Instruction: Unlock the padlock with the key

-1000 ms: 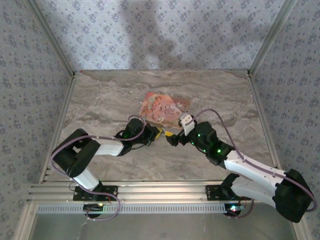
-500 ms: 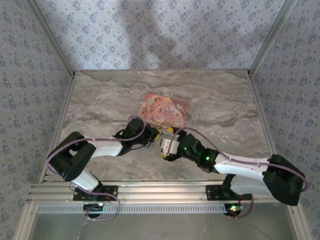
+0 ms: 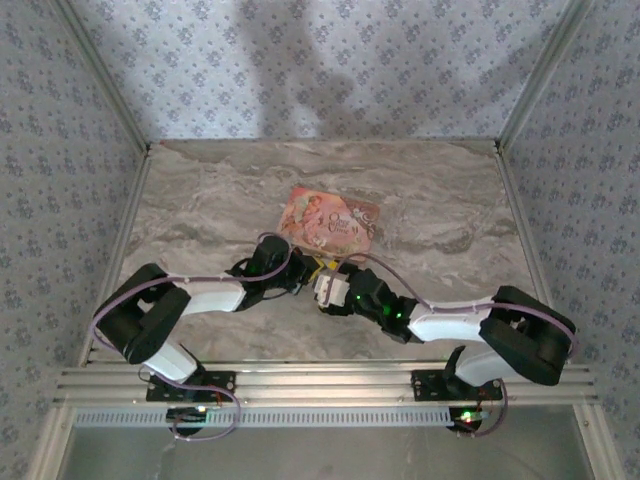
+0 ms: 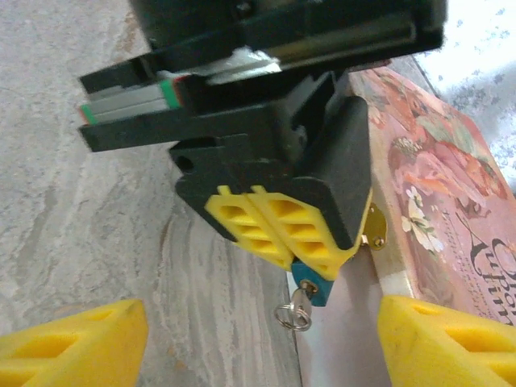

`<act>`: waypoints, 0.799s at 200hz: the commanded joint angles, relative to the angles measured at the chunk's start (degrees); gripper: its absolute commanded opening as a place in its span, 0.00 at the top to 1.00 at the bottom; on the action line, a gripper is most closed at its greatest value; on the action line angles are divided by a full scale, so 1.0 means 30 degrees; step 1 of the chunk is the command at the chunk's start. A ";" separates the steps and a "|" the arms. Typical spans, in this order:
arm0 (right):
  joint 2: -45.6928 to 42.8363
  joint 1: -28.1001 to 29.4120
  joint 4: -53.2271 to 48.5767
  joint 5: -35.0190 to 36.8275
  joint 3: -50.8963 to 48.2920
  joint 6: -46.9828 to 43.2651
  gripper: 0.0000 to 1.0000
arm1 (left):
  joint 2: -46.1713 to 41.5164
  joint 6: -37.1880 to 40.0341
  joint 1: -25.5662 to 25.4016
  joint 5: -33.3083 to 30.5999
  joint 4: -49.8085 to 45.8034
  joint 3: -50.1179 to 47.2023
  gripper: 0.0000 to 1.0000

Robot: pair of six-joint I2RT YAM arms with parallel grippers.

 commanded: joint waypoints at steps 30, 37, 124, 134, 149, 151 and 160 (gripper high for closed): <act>0.1194 -0.0427 0.1801 0.1220 -0.0194 0.1011 0.47 | -0.0642 -0.0105 -0.0208 -0.0134 0.0160 0.0554 0.98; 0.1340 -0.0430 0.1916 0.1321 -0.0203 0.1041 0.49 | -0.0622 -0.0095 -0.0190 -0.0134 0.0158 0.0545 0.98; 0.2649 -0.0399 0.3023 0.2079 -0.0031 0.1370 0.60 | -0.0621 -0.0088 -0.0207 -0.0105 0.0127 0.0545 0.99; 0.2722 -0.0407 0.3147 0.2094 -0.0006 0.1384 0.62 | -0.0586 -0.0097 -0.0182 -0.0105 0.0105 0.0560 0.99; 0.2897 -0.0399 0.3240 0.2079 0.0052 0.1417 0.64 | -0.0559 -0.0104 -0.0198 -0.0080 0.0098 0.0538 0.98; 0.2917 -0.0396 0.3243 0.2057 0.0053 0.1429 0.64 | -0.0547 -0.0104 -0.0186 -0.0091 0.0098 0.0543 0.99; 0.3011 -0.0389 0.3266 0.2050 0.0117 0.1429 0.64 | -0.0572 -0.0126 -0.0197 -0.0098 0.0099 0.0545 0.98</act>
